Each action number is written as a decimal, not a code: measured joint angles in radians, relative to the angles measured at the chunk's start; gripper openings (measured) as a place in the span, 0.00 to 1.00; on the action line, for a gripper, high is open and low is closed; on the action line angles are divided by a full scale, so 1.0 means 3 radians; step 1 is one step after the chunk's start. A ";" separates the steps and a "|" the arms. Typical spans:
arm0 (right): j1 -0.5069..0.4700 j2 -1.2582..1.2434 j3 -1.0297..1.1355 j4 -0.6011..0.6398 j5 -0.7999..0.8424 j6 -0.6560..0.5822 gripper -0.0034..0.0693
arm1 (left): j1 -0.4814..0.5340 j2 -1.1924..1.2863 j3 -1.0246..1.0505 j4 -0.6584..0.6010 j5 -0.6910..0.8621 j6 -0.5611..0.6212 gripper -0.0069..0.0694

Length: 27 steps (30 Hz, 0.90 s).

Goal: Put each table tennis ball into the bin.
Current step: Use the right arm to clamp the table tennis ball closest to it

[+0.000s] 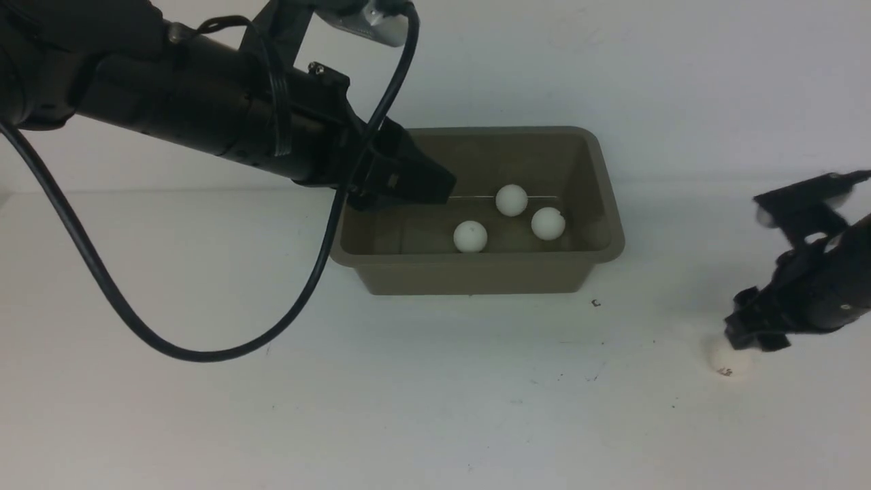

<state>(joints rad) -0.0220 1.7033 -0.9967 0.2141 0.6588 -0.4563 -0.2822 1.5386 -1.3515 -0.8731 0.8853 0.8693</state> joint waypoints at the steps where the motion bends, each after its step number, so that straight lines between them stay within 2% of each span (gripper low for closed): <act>1: -0.0054 0.0000 0.0000 0.0079 -0.0003 -0.0036 0.64 | 0.0000 0.0000 0.0000 0.0000 0.0000 0.0000 0.77; 9: -0.0101 0.0000 0.0000 0.0873 0.0216 -0.0731 0.64 | 0.0000 0.0000 0.0000 0.0000 0.0000 0.0000 0.77; 27: -0.0101 0.0266 0.0000 0.0957 0.0196 -0.0815 0.64 | 0.0000 0.0000 0.0000 0.0000 0.0000 -0.0001 0.77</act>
<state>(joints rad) -0.0525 1.7830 -0.9967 0.5012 0.7176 -0.7006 -0.2822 1.5386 -1.3515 -0.8731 0.8853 0.8691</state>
